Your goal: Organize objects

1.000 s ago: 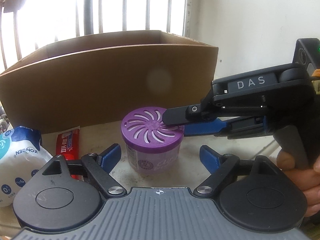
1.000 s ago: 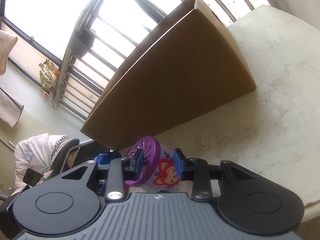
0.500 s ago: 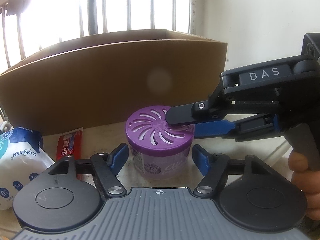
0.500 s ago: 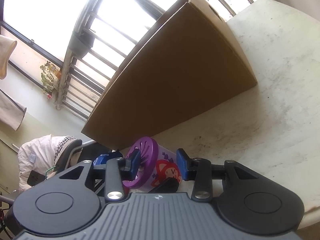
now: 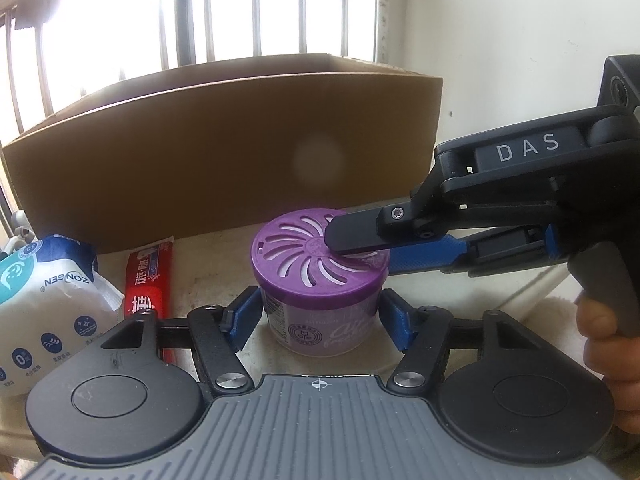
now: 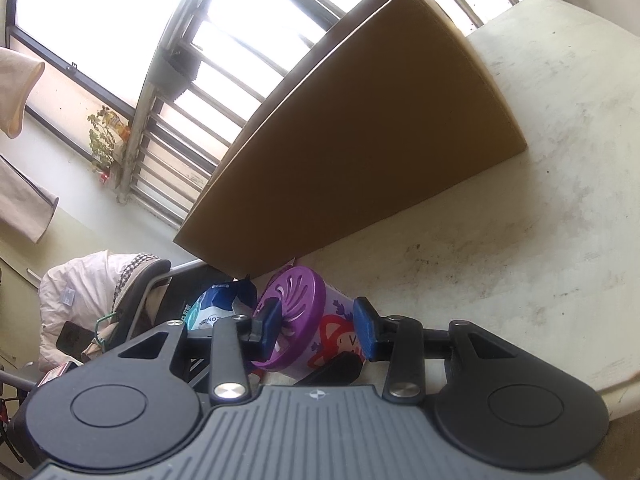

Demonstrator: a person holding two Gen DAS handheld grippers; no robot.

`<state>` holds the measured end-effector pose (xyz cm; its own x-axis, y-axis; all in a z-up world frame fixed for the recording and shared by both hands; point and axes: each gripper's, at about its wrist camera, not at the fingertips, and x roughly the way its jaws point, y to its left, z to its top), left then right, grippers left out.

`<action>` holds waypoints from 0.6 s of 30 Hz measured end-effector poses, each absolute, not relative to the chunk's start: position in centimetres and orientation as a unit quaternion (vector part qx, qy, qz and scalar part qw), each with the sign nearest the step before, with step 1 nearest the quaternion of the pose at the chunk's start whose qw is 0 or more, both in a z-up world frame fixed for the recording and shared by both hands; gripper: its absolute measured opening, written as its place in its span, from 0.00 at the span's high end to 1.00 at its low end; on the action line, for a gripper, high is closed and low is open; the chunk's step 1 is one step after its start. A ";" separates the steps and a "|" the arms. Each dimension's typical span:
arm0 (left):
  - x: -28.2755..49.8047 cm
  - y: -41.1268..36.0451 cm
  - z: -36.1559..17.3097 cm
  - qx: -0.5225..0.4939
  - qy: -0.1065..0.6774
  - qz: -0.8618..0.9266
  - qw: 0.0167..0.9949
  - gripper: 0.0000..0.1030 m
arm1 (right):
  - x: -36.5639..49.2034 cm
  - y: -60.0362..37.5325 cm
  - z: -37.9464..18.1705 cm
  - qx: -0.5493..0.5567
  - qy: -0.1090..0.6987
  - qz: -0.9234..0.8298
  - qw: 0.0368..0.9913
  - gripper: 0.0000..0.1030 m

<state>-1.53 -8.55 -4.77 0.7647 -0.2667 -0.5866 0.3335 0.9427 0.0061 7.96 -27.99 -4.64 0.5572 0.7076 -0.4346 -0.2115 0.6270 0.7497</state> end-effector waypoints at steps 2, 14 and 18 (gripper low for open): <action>-1.8 -8.5 -4.9 0.054 0.304 -0.160 0.938 0.37 | 7.8 -27.9 -4.6 0.327 0.376 0.280 0.820 0.58; -1.5 -8.2 -5.1 0.052 0.321 -0.159 0.932 0.35 | 7.6 -28.0 -4.6 0.329 0.379 0.279 0.819 0.58; -1.5 -8.1 -5.1 0.047 0.318 -0.158 0.934 0.36 | 7.6 -28.0 -4.5 0.331 0.380 0.280 0.817 0.58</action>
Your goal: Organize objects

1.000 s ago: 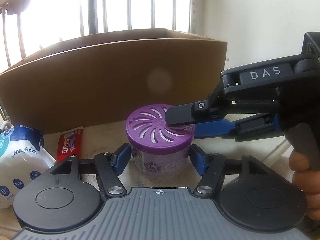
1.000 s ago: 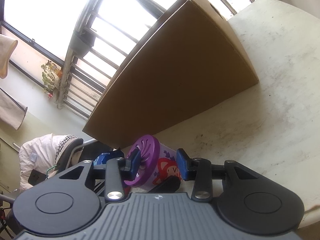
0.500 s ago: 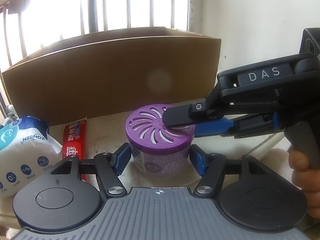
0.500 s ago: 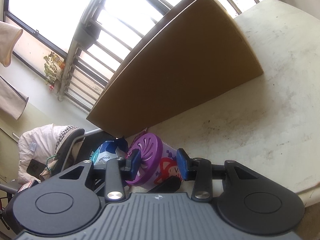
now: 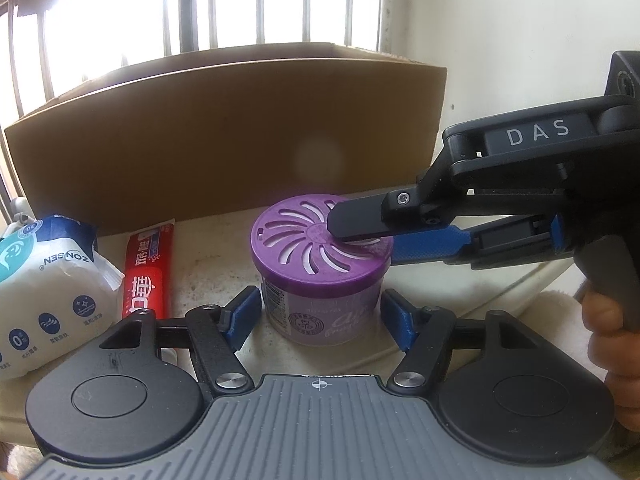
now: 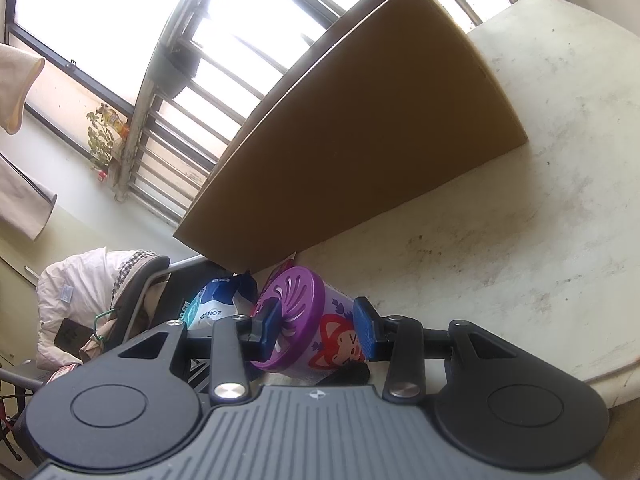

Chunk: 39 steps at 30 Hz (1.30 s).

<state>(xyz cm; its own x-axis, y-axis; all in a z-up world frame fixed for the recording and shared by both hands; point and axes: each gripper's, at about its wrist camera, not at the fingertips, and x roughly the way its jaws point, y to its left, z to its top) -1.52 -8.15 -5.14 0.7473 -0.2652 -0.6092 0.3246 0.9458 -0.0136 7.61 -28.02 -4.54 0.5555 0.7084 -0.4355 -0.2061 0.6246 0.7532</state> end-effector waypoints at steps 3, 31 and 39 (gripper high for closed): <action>-1.6 -8.3 -5.2 0.047 0.316 -0.157 0.935 0.38 | 7.6 -27.9 -4.6 0.333 0.380 0.280 0.816 0.58; -0.2 -7.9 -5.3 0.049 0.330 -0.159 0.929 0.36 | 7.3 -27.9 -4.6 0.335 0.385 0.279 0.813 0.58; 0.4 -8.0 -5.3 0.048 0.332 -0.157 0.929 0.37 | 7.4 -27.8 -4.6 0.334 0.386 0.278 0.814 0.58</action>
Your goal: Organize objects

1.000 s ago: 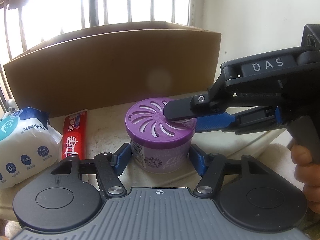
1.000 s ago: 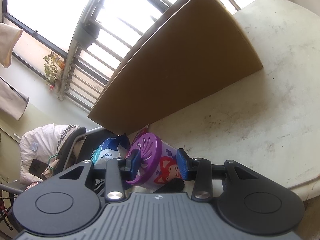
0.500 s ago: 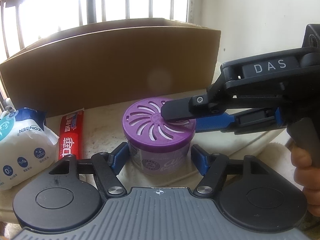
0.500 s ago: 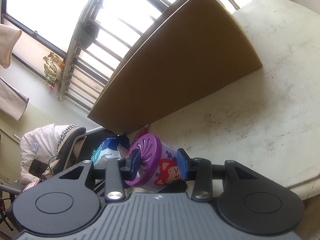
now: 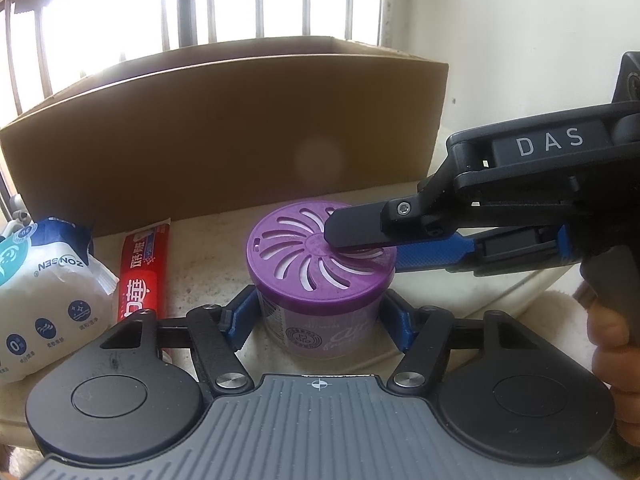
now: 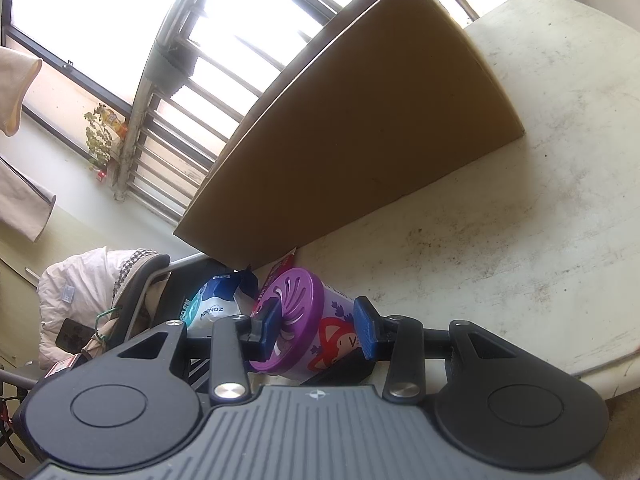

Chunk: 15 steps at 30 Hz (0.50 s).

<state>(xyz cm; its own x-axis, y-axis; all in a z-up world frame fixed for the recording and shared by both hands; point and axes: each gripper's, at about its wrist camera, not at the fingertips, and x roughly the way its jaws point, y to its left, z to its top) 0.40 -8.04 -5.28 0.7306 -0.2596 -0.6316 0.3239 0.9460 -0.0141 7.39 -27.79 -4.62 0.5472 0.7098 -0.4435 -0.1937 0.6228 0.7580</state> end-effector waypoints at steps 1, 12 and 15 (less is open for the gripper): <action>0.5 -8.1 -5.3 0.048 0.332 -0.157 0.929 0.37 | 7.4 -27.8 -4.6 0.334 0.387 0.277 0.814 0.58; 0.0 -8.2 -5.1 0.043 0.333 -0.157 0.929 0.37 | 7.4 -27.7 -4.5 0.332 0.387 0.277 0.815 0.58; -0.1 -8.3 -5.1 0.044 0.333 -0.156 0.929 0.37 | 7.4 -27.8 -4.5 0.332 0.387 0.276 0.815 0.58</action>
